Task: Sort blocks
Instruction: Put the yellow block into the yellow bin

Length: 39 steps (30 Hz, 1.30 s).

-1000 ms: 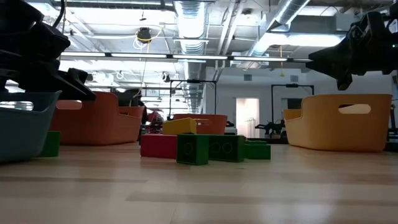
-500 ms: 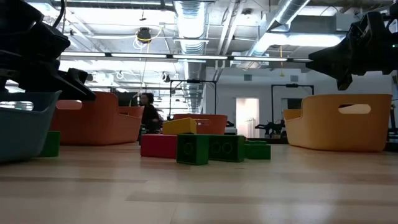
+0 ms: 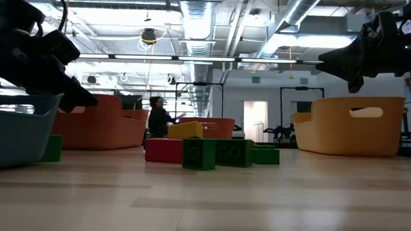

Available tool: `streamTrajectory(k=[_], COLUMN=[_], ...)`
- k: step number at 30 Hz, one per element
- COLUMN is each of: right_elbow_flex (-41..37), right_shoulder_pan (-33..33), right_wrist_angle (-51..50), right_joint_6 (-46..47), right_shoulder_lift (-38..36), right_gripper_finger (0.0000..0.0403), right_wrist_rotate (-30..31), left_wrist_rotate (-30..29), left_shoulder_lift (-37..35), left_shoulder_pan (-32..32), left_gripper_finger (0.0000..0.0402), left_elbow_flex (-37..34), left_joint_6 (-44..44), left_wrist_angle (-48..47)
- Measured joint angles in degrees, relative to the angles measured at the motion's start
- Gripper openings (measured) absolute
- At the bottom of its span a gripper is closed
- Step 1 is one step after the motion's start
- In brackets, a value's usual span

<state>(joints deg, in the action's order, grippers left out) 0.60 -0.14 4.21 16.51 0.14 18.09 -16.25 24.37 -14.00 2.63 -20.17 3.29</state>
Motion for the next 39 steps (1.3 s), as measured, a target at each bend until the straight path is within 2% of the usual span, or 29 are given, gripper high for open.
streamTrajectory(k=[5, 9, 14, 20, 24, 29, 33, 39], right_elbow_flex=[0.0, 1.0, 7.1, 15.4, 22.7, 32.0, 39.8, 53.1], right_shoulder_pan=[0.0, 0.9, 4.0, 6.7, 6.5, 4.7, 3.5, 4.3], right_wrist_angle=[-0.6, -1.5, -0.9, 2.3, 3.8, 3.4, 2.9, -0.3], right_joint_6=[1.6, -4.5, -10.5, -11.0, -14.1, -14.5, -14.6, -13.1], right_shoulder_lift=[0.0, 0.3, 7.2, 27.4, 44.1, 62.8, 75.3, 89.8], right_gripper_finger=[0.0138, 0.0138, 0.0138, 0.0138, 0.0138, 0.0146, 0.018, 0.0265], right_wrist_rotate=[-0.6, -2.5, -2.6, -2.0, -1.2, -1.1, -1.1, -1.9], left_wrist_rotate=[0.0, -0.1, -3.1, -3.1, -3.1, -3.2, -3.5, -3.6], left_shoulder_lift=[0.0, 0.0, 0.0, 0.0, 0.0, 0.0, 0.0, 0.0], left_shoulder_pan=[0.0, 0.0, 0.6, 0.8, 0.7, 0.6, 0.6, 0.5], left_gripper_finger=[0.0119, 0.0119, 0.0119, 0.0119, 0.0119, 0.0119, 0.0119, 0.0119], left_elbow_flex=[0.0, 0.0, 0.0, 2.0, 4.9, 8.6, 10.6, 11.3], left_joint_6=[-0.6, -0.4, 1.2, 7.9, 11.4, 10.1, 8.6, 6.7], left_wrist_angle=[0.0, 0.0, 4.9, 8.0, 4.6, -0.4, -3.1, -4.4])
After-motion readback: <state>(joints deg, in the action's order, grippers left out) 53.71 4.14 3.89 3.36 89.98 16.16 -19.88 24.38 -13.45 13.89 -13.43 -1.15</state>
